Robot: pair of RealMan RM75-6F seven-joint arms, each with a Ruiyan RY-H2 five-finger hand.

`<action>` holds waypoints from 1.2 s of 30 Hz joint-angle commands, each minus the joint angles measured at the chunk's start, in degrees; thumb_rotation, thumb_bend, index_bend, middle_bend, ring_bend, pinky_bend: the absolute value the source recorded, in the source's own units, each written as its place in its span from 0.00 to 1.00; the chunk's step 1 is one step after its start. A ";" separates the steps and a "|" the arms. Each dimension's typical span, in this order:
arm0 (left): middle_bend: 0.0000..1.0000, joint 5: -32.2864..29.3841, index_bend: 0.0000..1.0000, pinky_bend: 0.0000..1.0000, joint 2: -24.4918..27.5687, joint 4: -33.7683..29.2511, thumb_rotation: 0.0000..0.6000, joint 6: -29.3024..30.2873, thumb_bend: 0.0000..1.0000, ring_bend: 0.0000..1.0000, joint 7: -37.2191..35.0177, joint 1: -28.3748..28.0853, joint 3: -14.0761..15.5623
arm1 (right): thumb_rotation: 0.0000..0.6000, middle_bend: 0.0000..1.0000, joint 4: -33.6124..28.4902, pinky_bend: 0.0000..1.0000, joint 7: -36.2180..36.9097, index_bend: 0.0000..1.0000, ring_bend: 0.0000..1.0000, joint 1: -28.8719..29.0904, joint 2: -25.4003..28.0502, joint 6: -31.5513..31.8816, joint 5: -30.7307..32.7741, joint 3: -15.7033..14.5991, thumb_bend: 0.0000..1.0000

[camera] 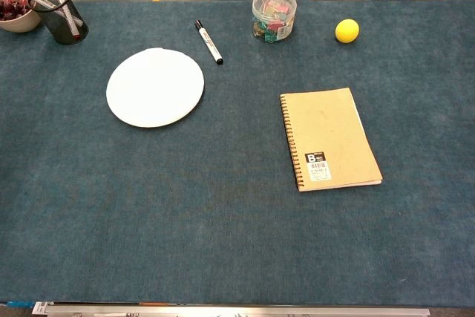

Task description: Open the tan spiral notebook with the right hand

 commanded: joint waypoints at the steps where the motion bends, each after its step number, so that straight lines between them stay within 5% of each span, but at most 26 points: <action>1: 0.13 -0.17 0.20 0.20 0.03 -0.17 1.00 -0.50 0.40 0.14 0.34 -0.19 0.07 | 1.00 0.30 -0.06 0.19 -0.04 0.45 0.15 0.26 0.09 -0.41 -0.37 -0.12 0.00; 15: 0.13 -0.70 0.20 0.20 0.29 -0.51 1.00 -1.07 0.40 0.14 0.72 -0.13 0.30 | 1.00 0.30 -0.06 0.19 -3.70 0.45 0.15 7.04 0.89 -7.32 -10.26 -2.78 0.01; 21: 0.13 -0.69 0.20 0.20 0.37 -0.42 1.00 -1.05 0.40 0.14 0.55 0.08 0.54 | 1.00 0.30 5.14 0.19 -8.63 0.45 0.15 11.06 -3.82 -11.46 -14.40 -3.45 0.01; 36: 0.13 -1.31 0.20 0.20 0.64 1.35 1.00 -0.22 0.40 0.14 -1.81 1.13 0.76 | 1.00 0.30 16.74 0.19 -6.93 0.45 0.15 16.92 -15.65 -16.40 -16.85 -4.95 0.01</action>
